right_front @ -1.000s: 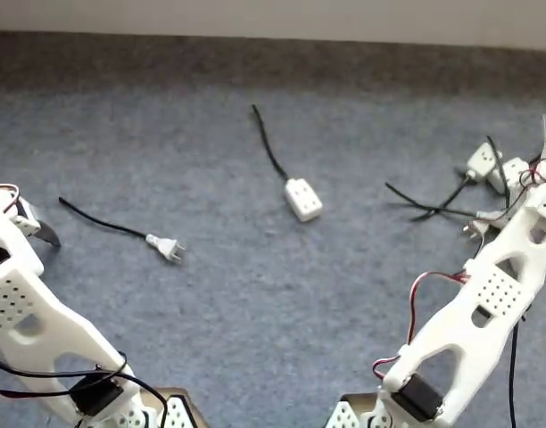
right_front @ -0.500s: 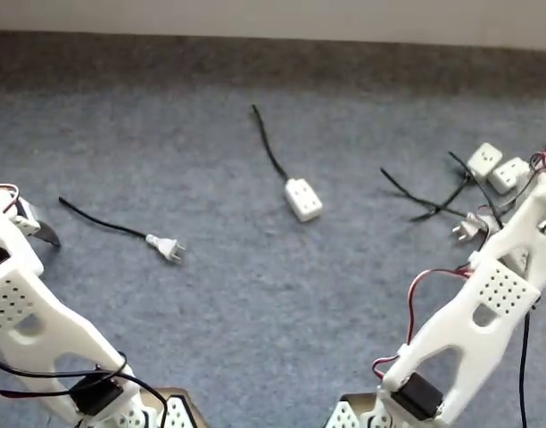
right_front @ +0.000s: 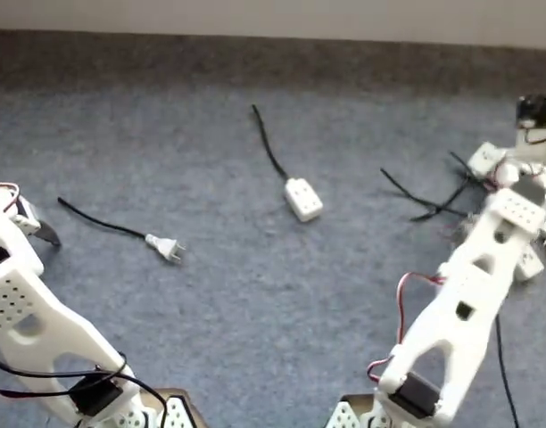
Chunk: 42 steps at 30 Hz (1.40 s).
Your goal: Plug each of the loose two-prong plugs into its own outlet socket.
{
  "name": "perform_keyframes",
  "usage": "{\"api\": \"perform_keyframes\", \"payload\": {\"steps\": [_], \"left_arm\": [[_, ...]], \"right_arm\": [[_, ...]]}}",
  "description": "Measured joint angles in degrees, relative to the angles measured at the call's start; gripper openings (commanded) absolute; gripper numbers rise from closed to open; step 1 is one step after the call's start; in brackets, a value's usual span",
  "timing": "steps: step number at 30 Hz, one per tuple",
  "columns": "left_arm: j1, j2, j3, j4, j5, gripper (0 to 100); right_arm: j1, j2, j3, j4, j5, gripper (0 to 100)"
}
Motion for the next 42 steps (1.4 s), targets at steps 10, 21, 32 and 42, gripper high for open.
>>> {"api": "perform_keyframes", "payload": {"steps": [10, 21, 32, 42], "left_arm": [[0.0, 0.0, 0.0, 0.0, 0.0, 22], [0.0, 0.0, 0.0, 0.0, 0.0, 22], [0.0, 0.0, 0.2, 0.2, 0.0, 22], [4.2, -7.5, -4.4, 8.5, 0.0, 22]], "right_arm": [[-1.8, -4.1, -0.3, 24.8, -1.7, 22.3], [-1.3, -21.5, 1.0, 57.8, 3.7, 22.1], [5.3, -36.0, 1.0, 51.4, -13.2, 22.1], [-6.8, -46.7, 4.7, 59.3, -29.1, 22.1]]}}
